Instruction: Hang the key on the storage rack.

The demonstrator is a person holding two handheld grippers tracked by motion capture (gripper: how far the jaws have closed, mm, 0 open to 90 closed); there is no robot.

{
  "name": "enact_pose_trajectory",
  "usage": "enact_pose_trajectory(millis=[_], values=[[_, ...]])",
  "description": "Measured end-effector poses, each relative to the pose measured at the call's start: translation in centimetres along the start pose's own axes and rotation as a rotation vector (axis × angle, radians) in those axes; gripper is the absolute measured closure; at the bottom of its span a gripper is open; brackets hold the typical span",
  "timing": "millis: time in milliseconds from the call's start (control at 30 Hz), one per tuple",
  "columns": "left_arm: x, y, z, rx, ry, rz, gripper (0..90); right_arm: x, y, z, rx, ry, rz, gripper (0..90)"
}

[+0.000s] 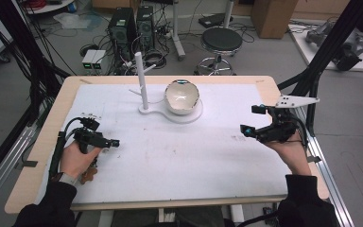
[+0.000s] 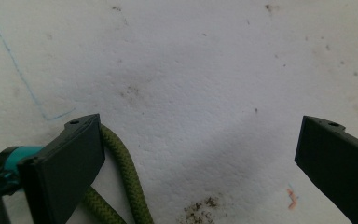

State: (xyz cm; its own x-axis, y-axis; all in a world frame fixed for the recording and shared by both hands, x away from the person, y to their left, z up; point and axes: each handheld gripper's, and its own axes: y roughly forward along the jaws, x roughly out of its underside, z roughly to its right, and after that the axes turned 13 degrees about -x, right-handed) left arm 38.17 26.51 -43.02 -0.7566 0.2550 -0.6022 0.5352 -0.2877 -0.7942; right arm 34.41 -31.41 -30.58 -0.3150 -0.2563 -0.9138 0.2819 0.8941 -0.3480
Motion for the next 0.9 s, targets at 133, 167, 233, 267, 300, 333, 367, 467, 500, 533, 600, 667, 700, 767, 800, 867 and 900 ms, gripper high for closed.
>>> enact_pose_trajectory(millis=[133, 167, 233, 267, 300, 333, 367, 467, 500, 533, 600, 667, 700, 767, 800, 867, 900], values=[[0.1, -0.1, 0.8, -0.102, 0.04, -0.002, 7.6, 0.0, 0.1, 0.0, 0.002, 0.002, -0.006, 0.8], [0.2, -0.1, 1.0, -0.137, 0.069, -0.005, 16.9, 0.1, 0.2, 0.0, 0.001, -0.003, -0.006, 0.8], [0.2, -0.2, 1.4, -0.188, 0.073, -0.001, 20.6, 0.1, 0.2, 0.0, 0.001, 0.001, -0.009, 0.8], [0.2, -0.2, 1.4, -0.207, 0.071, 0.0, 28.5, 0.1, 0.3, 0.0, 0.001, 0.002, -0.013, 0.8], [0.2, -0.3, 1.4, -0.221, 0.065, -0.003, 28.5, 0.1, 0.3, 0.0, 0.001, 0.002, -0.013, 0.8], [0.1, -0.4, 1.3, -0.242, 0.052, -0.001, 32.6, 0.1, 0.3, 0.0, -0.001, 0.003, -0.013, 0.8], [0.2, -0.5, 1.3, -0.264, 0.047, 0.002, 47.6, 0.1, 0.3, 0.0, 0.0, 0.006, -0.012, 0.8], [0.2, -0.6, 1.0, -0.287, 0.03, 0.008, 55.6, 0.1, 0.3, 0.1, 0.001, 0.004, -0.012, 0.8], [0.2, -0.6, 1.0, -0.298, 0.032, 0.012, 58.5, 0.2, 0.4, 0.2, 0.002, 0.002, -0.012, 0.8], [0.2, -0.7, 1.0, -0.3, 0.036, 0.015, 60.6, 0.2, 0.5, 0.2, 0.002, 0.01, -0.017, 0.8], [0.3, -0.7, 1.1, -0.311, 0.035, 0.027, 69.5, 0.2, 0.5, 0.2, 0.002, 0.013, -0.02, 0.8], [0.5, -0.6, 1.2, -0.312, 0.043, 0.049, 83.2, 0.2, 0.5, 0.3, 0.002, 0.011, -0.018, 0.8], [0.5, -0.6, 1.2, -0.315, 0.047, 0.05, 83.6, 0.2, 0.5, 0.3, 0.002, 0.011, -0.018, 0.8], [0.5, -0.7, 1.1, -0.306, 0.042, 0.05, 83.8, 0.2, 0.5, 0.3, 0.005, 0.011, -0.017, 0.8], [0.5, -0.6, 1.1, -0.306, 0.043, 0.052, 83.8, 0.2, 0.5, 0.3, 0.003, 0.012, -0.018, 0.8], [0.5, -0.7, 1.1, -0.309, 0.044, 0.05, 83.8, 0.2, 0.5, 0.4, 0.004, 0.013, -0.019, 0.8], [0.5, -0.7, 1.1, -0.309, 0.044, 0.05, 83.9, 0.2, 0.5, 0.4, 0.004, 0.013, -0.019, 0.8]])
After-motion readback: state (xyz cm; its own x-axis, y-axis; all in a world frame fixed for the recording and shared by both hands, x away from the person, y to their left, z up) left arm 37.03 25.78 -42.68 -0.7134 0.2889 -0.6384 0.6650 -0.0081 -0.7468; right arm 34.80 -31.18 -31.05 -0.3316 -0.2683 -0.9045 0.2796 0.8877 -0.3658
